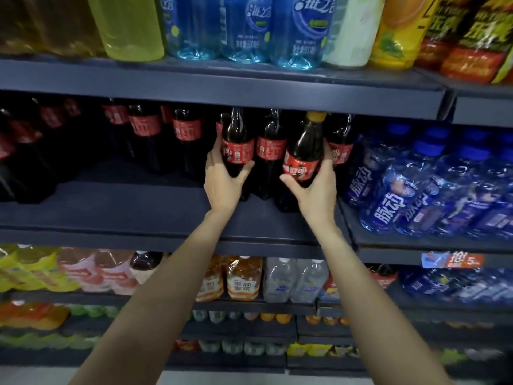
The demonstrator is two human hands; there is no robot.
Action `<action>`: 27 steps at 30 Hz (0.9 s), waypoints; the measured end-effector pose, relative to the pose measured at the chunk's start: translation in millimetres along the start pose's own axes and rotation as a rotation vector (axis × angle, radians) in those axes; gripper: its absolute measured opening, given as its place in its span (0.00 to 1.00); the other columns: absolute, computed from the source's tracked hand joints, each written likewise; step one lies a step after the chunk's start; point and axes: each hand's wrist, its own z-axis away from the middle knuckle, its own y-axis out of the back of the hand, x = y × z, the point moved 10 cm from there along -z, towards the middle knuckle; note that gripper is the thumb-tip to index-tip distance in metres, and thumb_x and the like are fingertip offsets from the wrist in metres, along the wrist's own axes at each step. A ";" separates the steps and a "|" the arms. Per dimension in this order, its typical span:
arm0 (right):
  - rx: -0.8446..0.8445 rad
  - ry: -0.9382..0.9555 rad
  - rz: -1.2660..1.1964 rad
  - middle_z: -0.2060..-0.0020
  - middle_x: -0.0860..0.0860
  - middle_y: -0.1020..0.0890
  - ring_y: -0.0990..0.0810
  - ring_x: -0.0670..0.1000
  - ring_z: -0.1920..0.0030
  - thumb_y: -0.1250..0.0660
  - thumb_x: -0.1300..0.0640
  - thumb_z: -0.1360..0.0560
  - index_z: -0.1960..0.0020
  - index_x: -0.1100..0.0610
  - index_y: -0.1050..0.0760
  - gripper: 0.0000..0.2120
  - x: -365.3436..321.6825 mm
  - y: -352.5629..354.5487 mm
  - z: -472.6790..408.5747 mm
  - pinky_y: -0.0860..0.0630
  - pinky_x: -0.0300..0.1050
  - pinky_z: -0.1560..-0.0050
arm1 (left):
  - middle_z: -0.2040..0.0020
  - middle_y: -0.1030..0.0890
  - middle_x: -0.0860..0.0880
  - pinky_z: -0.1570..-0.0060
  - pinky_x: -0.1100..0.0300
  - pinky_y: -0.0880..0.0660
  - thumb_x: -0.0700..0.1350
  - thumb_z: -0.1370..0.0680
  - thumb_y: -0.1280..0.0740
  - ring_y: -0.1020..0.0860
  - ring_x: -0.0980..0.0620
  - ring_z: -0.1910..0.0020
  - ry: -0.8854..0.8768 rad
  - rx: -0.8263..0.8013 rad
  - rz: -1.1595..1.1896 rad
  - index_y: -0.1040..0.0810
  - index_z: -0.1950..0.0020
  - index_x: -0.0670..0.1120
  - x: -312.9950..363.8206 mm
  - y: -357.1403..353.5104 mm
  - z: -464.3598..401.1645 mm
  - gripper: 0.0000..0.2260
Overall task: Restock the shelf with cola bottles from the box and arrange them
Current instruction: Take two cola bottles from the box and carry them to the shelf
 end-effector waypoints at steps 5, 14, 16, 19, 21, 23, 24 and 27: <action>-0.013 -0.095 0.178 0.45 0.53 0.25 0.24 0.53 0.45 0.26 0.50 0.30 0.24 0.47 0.47 0.42 27.7 -18.8 21.8 0.27 0.48 0.47 | 0.32 0.31 0.47 0.52 0.42 0.22 0.55 0.30 0.26 0.23 0.44 0.42 0.017 -0.069 -0.119 0.45 0.25 0.54 -11.4 -6.1 6.4 0.40; -0.007 -0.148 0.335 0.36 0.58 0.30 0.29 0.58 0.37 0.32 0.53 0.24 0.23 0.55 0.54 0.39 24.4 -25.5 21.4 0.28 0.51 0.43 | 0.30 0.32 0.47 0.45 0.45 0.24 0.49 0.29 0.26 0.26 0.45 0.37 0.107 -0.083 -0.093 0.45 0.24 0.51 -14.1 -8.7 10.1 0.39; -0.079 -0.140 0.332 0.32 0.59 0.33 0.35 0.58 0.32 0.34 0.55 0.24 0.23 0.59 0.53 0.38 24.8 -27.8 29.3 0.33 0.48 0.37 | 0.26 0.37 0.45 0.36 0.52 0.31 0.44 0.28 0.27 0.34 0.46 0.29 0.144 -0.129 0.005 0.49 0.23 0.47 -11.4 -13.9 19.5 0.41; -0.110 -0.041 0.343 0.30 0.61 0.35 0.38 0.60 0.30 0.34 0.56 0.24 0.24 0.61 0.47 0.34 12.0 -16.0 46.7 0.39 0.52 0.30 | 0.22 0.48 0.46 0.31 0.61 0.45 0.41 0.26 0.30 0.47 0.48 0.24 0.175 -0.178 0.141 0.54 0.22 0.45 -0.1 -14.3 44.4 0.41; -0.070 0.060 0.401 0.32 0.60 0.32 0.35 0.60 0.31 0.34 0.57 0.24 0.27 0.60 0.39 0.29 -0.2 3.2 62.4 0.37 0.57 0.30 | 0.23 0.47 0.48 0.29 0.58 0.43 0.42 0.25 0.30 0.46 0.50 0.24 0.197 -0.246 0.210 0.53 0.22 0.48 9.7 -15.4 68.7 0.40; -0.018 0.161 0.460 0.36 0.58 0.27 0.30 0.59 0.35 0.36 0.57 0.24 0.31 0.59 0.32 0.22 -12.7 28.3 81.8 0.34 0.57 0.33 | 0.25 0.41 0.50 0.31 0.57 0.37 0.44 0.24 0.31 0.40 0.54 0.27 0.222 -0.336 0.246 0.48 0.23 0.50 24.2 -18.3 98.0 0.35; 0.008 0.200 0.473 0.38 0.56 0.24 0.27 0.58 0.38 0.36 0.57 0.23 0.33 0.59 0.30 0.19 -18.1 43.5 93.1 0.32 0.54 0.35 | 0.28 0.37 0.51 0.33 0.58 0.34 0.44 0.23 0.32 0.36 0.57 0.30 0.219 -0.379 0.253 0.44 0.24 0.50 34.2 -19.1 114.1 0.31; 0.108 0.241 0.463 0.47 0.55 0.21 0.24 0.53 0.47 0.36 0.59 0.23 0.38 0.60 0.25 0.14 -25.4 102.0 134.1 0.29 0.44 0.47 | 0.42 0.23 0.55 0.43 0.65 0.27 0.42 0.22 0.34 0.24 0.61 0.44 0.162 -0.474 0.360 0.30 0.33 0.48 72.0 -16.9 167.4 0.17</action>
